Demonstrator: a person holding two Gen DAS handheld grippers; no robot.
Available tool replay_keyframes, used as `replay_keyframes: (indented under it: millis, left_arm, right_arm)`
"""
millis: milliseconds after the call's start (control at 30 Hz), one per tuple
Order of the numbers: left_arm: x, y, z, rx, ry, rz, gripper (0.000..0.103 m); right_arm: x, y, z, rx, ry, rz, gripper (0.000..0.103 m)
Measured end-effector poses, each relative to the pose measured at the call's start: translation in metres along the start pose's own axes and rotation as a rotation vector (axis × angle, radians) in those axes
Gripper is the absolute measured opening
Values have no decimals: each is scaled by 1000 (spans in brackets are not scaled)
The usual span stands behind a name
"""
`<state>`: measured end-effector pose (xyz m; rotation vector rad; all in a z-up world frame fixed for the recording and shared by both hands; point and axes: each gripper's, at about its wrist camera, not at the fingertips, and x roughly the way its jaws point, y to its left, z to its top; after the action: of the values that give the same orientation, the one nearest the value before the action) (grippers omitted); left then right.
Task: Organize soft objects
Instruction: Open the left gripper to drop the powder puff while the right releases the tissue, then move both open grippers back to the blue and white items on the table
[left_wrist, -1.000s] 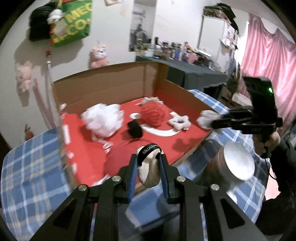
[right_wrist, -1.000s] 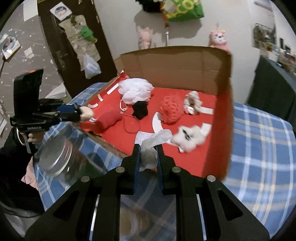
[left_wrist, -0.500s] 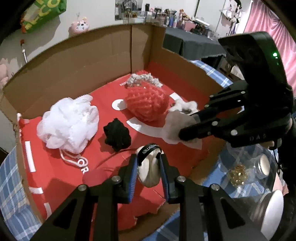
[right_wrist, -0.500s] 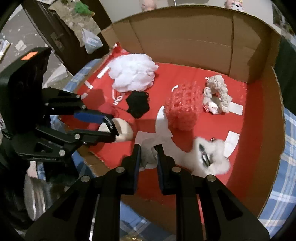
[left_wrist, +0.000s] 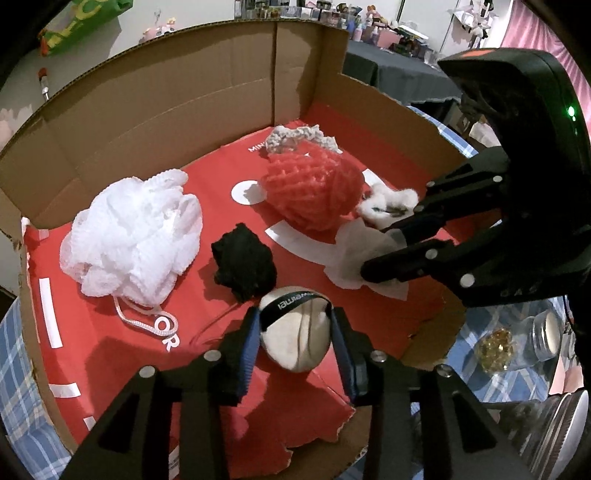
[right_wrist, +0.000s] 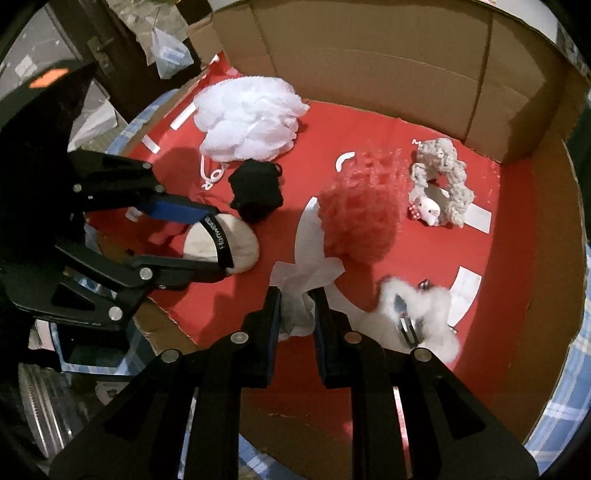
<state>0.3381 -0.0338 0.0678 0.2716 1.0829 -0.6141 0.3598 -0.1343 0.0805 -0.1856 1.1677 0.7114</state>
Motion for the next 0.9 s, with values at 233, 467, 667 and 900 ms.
replay_keyframes:
  millis: [233,467,667,900]
  left_arm:
    - [-3,2,-2,1,-22,3,54]
    - [-12,2,-6,-8,-38,12,66]
    - [-27,0,-11,-30,-62,31,71]
    - [-71,-5,-19,-94,-171,66,85]
  right_arm:
    - [-2,3,0,-7,-7,-31,26]
    - [-17,2,-2,13,-47,-66,64]
    - [-43,5,-9,39,-101,-98,65]
    - [-94,16,-24,98,-205,-137,67]
